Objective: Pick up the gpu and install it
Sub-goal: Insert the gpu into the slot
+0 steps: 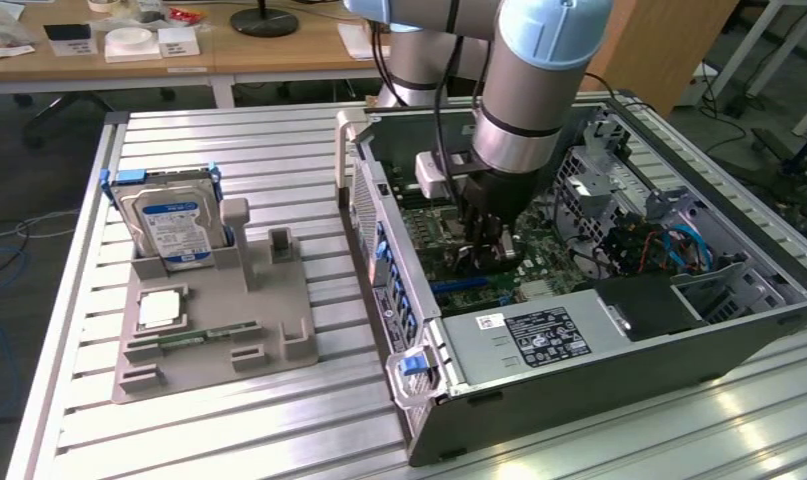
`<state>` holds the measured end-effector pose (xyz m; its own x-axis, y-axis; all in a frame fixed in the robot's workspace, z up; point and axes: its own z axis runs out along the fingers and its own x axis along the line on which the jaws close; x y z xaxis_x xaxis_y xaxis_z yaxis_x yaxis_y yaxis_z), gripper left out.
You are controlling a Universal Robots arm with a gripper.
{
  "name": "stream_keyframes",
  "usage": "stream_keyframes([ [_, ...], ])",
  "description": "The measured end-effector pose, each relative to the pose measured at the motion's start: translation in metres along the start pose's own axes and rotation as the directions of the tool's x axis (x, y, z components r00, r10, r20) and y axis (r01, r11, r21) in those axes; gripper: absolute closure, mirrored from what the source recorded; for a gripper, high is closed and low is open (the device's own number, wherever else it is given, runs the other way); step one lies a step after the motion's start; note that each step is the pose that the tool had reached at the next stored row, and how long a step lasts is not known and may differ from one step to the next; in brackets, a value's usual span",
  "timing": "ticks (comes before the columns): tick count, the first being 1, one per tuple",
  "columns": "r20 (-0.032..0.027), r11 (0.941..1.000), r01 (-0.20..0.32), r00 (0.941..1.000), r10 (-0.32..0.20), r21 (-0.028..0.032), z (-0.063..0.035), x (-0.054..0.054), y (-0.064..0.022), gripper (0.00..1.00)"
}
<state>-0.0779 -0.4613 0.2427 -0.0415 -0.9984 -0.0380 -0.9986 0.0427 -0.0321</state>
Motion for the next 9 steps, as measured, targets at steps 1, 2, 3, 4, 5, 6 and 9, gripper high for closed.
stream_keyframes([
  [1, -0.0001, 1.0000, 0.000, 1.0000, 0.000, 0.0000, 0.0018, 0.0002, 0.0001, 0.72],
  [2, 0.0000, 1.0000, 0.000, 1.0000, 0.000, 0.0000, 0.0036, 0.0003, 0.0002, 0.72],
  [3, -0.0001, 1.0000, 0.000, 1.0000, 0.000, 0.0000, 0.0050, 0.0004, 0.0005, 0.72],
  [4, -0.0002, 1.0000, 0.000, 1.0000, 0.000, -0.0001, 0.0055, 0.0005, 0.0012, 0.72],
  [5, -0.0001, 1.0000, 0.000, 1.0000, 0.000, -0.0001, 0.0056, 0.0005, 0.0021, 0.72],
  [6, -0.0001, 1.0000, 0.000, 1.0000, 0.000, 0.0000, 0.0057, 0.0006, 0.0031, 0.72],
  [9, 0.0000, 1.0000, 0.000, 1.0000, 0.000, 0.0000, 0.0057, 0.0006, 0.0042, 0.72],
])
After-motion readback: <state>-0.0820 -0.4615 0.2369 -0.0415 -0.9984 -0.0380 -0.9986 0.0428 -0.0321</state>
